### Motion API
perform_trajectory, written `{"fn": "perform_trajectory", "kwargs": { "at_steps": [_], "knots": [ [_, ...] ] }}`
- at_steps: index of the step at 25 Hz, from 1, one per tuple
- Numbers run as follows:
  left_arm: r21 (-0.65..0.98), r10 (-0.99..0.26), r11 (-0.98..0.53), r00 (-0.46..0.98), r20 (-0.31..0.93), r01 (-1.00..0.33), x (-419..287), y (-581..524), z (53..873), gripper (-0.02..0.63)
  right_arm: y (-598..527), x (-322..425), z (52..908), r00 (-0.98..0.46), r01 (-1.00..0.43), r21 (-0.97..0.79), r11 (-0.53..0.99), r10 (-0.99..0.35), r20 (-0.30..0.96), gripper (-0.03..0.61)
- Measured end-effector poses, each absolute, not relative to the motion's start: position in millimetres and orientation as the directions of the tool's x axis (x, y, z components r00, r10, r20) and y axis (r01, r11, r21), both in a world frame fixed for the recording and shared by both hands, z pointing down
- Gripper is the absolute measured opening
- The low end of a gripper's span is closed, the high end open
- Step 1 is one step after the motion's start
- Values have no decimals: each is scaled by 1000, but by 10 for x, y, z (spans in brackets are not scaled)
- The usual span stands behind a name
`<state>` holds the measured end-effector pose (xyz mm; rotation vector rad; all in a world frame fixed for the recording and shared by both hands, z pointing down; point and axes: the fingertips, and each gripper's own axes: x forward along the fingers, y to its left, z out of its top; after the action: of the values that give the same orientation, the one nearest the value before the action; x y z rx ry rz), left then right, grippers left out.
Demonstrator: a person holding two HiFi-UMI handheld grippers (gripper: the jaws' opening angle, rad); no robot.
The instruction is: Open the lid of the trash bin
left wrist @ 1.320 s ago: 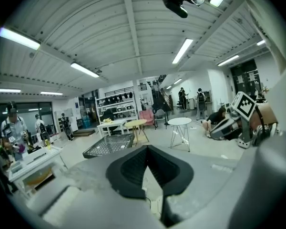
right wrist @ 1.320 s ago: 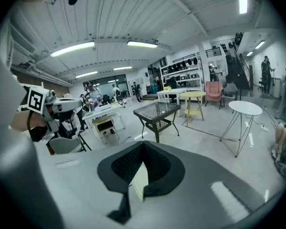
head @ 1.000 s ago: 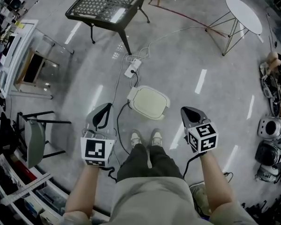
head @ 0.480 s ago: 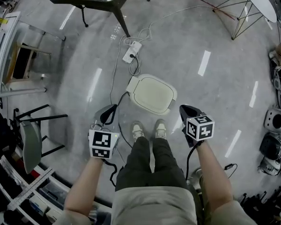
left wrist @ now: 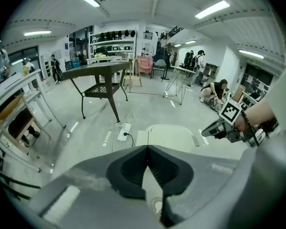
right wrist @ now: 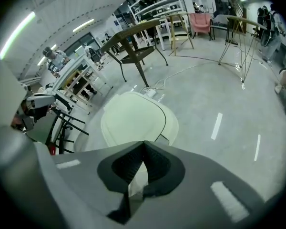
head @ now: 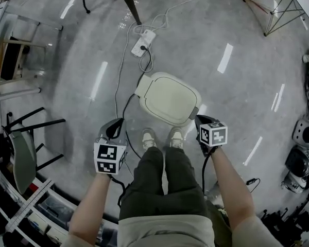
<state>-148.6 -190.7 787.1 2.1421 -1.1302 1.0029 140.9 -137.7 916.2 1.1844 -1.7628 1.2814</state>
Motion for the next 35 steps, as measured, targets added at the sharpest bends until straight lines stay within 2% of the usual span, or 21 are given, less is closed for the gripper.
{"fn": "perform_trajectory", "kwargs": {
  "at_steps": [8, 14, 20, 25, 35],
  "knots": [
    [127, -443, -480, 365, 819, -868, -1677, -1724, 8301, 3, -1324, 1523, 9803, -309, -949, -316, 15, -249, 918, 5],
    [162, -431, -389, 334, 838, -907, -1897, -1549, 8349, 3, -1315, 1557, 9812, -328, -920, -373, -123, -286, 901, 5],
    [183, -478, -320, 325, 816, -930, -2029, -1574, 7924, 3, -1435, 1541, 9415, -308, -909, -372, -189, -297, 904, 5],
    [152, -533, -349, 329, 779, -925, -2085, -1747, 7325, 3, -1664, 1420, 8549, -340, -914, -397, -81, -379, 861, 4],
    [76, -701, -435, 391, 596, -897, -1927, -2144, 5374, 3, -1905, 1039, 5999, -413, -909, -343, 237, -612, 674, 4]
  ]
}}
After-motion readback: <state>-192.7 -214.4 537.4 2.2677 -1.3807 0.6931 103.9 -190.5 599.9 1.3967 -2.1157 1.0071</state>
